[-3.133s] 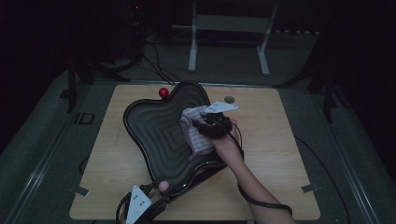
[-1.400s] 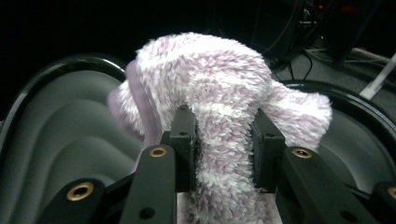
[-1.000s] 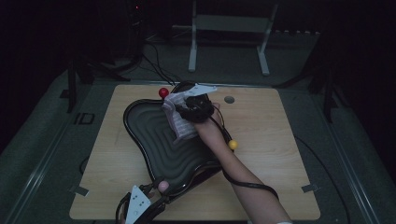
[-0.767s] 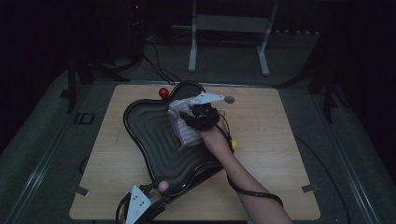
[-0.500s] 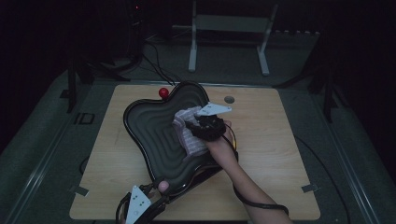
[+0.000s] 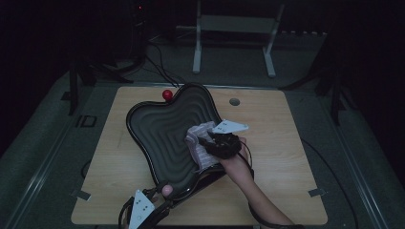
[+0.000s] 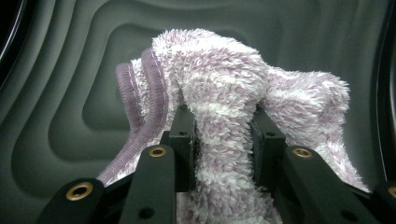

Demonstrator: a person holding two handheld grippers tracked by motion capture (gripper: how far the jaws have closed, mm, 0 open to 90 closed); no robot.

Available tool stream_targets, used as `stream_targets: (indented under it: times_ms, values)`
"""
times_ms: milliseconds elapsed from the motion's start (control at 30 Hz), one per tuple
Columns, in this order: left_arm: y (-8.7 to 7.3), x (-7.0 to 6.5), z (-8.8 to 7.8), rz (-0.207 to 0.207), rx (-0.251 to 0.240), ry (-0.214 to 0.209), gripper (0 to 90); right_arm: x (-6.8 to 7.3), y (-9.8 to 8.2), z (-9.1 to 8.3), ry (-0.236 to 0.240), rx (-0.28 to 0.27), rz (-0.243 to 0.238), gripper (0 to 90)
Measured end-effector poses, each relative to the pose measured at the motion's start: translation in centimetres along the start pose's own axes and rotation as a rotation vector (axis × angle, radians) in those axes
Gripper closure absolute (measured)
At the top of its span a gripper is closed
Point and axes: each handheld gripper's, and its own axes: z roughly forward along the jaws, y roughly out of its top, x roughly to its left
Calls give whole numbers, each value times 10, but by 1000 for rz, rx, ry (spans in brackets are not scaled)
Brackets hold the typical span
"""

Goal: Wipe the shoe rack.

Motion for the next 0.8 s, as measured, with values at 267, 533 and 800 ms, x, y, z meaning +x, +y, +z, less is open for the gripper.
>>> stream_targets:
  times_ms: [267,533,800]
  values:
    - [0,0,0,0,0,0,599,3,-14,-11,12,33,-7,676]
    - [0,0,0,-3,-2,2,599,11,-29,-17,-17,3,-28,676]
    - [-1,-1,0,-4,-5,6,599,4,-10,-20,29,-54,-1,671]
